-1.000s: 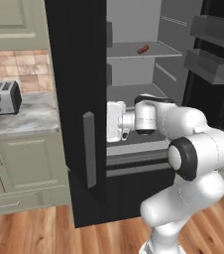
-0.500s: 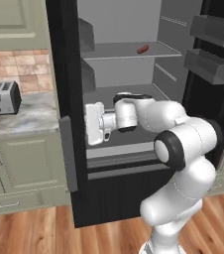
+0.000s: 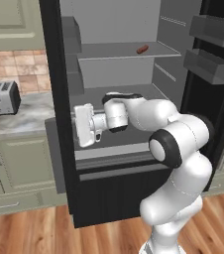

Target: Move the hot dog bun to the plate on the dining table and place the condiment next to that plate. Then navigate to the fridge and take the sausage and place it on the plate as well.

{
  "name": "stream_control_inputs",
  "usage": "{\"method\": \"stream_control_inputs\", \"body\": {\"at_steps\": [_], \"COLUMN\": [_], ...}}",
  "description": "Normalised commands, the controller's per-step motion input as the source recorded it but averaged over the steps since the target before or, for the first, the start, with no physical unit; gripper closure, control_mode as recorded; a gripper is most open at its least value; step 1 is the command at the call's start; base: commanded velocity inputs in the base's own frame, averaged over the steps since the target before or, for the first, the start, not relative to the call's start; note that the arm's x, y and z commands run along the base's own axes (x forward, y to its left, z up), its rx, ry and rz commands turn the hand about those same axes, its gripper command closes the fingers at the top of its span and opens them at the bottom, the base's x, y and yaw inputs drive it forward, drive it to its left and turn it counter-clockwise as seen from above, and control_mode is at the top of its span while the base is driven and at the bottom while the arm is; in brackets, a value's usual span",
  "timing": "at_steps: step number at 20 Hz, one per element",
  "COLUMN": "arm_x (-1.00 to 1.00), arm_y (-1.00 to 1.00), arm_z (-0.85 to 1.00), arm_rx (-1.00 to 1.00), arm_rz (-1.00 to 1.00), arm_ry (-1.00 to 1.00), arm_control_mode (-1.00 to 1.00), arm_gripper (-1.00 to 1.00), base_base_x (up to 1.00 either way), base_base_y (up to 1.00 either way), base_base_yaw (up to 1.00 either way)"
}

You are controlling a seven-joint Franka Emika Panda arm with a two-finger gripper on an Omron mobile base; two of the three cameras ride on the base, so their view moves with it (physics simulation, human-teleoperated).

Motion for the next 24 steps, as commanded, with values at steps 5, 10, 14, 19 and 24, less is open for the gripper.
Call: {"method": "stream_control_inputs", "body": {"at_steps": [5, 10, 14, 19, 24], "arm_x": [-0.33, -0.54, -0.52, -0.42, -0.50], "arm_y": [-0.21, -0.52, -0.65, -0.91, -0.89], "arm_z": [-0.01, 0.07, 0.04, 0.06, 0.17], "arm_rx": [-0.21, -0.30, -0.32, -0.13, 0.00], "arm_rz": [-0.01, -0.05, -0.08, -0.06, -0.05], "arm_ry": [-0.25, -0.31, -0.27, -0.11, -0.06], "arm_control_mode": [-1.00, -1.00, -1.00, -1.00, -1.00], "arm_gripper": [-1.00, -1.00, -1.00, -1.00, -1.00], "base_base_x": [0.00, 0.00, 0.00, 0.00, 0.00], "base_base_y": [0.00, 0.00, 0.00, 0.00, 0.00], "base_base_yaw": [0.00, 0.00, 0.00, 0.00, 0.00]}}
